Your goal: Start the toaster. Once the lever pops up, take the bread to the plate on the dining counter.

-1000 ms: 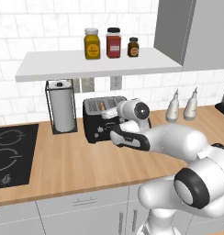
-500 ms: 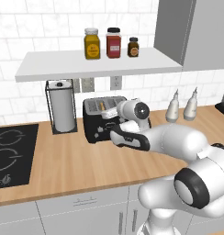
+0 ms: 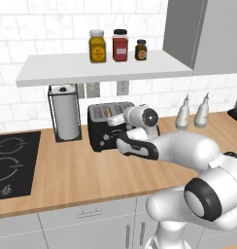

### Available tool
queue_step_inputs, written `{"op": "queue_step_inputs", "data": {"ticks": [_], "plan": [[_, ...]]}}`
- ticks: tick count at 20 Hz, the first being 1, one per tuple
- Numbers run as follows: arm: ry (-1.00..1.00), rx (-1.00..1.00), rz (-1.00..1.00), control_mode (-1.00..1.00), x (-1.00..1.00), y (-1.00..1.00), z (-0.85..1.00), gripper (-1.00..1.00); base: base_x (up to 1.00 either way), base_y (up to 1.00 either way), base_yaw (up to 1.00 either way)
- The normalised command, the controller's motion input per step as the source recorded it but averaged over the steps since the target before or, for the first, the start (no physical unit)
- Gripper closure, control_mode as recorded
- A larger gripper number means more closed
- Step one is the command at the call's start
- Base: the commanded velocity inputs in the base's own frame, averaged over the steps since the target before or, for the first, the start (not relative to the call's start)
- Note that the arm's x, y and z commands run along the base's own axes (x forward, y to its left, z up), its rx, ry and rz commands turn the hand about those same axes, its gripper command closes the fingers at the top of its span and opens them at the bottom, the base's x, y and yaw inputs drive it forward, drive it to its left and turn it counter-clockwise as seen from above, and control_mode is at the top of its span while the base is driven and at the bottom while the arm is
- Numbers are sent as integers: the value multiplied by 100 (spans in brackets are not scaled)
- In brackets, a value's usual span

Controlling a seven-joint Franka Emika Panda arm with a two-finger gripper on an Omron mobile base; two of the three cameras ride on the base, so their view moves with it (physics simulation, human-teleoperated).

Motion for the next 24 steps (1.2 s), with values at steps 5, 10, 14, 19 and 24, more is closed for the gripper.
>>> {"op": "queue_step_inputs", "data": {"ticks": [5,10,14,19,24], "plan": [[0,0,0,-100,0,0,0,-100,0,0,0],[0,0,0,-100,0,0,0,-100,0,0,0],[0,0,0,-100,0,0,0,-100,0,0,0],[0,0,0,-100,0,0,0,-100,0,0,0],[0,0,0,-100,0,0,0,-100,0,0,0]]}}
